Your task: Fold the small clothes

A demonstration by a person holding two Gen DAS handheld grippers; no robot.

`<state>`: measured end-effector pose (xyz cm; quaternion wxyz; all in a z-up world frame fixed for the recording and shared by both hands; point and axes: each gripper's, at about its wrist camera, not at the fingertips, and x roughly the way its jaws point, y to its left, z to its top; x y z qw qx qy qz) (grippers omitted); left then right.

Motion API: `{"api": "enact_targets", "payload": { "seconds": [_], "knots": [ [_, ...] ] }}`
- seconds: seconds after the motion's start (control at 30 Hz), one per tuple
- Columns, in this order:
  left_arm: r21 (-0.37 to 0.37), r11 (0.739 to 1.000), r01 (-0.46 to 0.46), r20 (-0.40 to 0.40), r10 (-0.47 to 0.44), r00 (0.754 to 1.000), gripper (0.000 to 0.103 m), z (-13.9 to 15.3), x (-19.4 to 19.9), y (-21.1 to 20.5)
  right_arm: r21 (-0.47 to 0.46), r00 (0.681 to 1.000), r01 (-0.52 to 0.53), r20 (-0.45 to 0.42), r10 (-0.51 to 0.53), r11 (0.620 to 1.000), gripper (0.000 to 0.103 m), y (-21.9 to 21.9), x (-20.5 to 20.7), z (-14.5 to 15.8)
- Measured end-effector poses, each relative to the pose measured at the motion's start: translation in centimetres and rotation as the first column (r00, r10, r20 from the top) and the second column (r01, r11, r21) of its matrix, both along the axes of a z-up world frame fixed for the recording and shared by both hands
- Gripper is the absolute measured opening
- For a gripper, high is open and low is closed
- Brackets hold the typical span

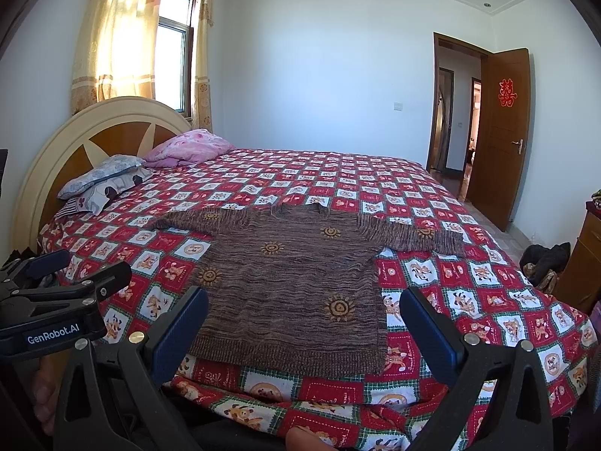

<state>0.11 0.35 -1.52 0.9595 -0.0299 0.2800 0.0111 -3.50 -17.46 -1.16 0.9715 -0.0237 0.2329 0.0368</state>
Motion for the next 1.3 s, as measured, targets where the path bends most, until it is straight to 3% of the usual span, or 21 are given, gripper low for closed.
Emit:
{"api": "enact_targets", "payload": {
  "seconds": [0.83, 1.3],
  "knots": [
    [0.002, 1.000, 0.000, -0.008, 0.000, 1.000, 0.103, 0.1, 0.3, -0.1, -0.001, 1.000, -0.009, -0.008, 0.009, 1.000, 0.102, 0.0, 0.1, -0.3],
    [0.040, 0.999, 0.016, -0.067, -0.013, 0.998, 0.103, -1.3, 2.4, -0.4, 0.037, 0.998, -0.029, -0.052, 0.031, 0.999, 0.102, -0.8, 2.4, -2.0]
  ]
}}
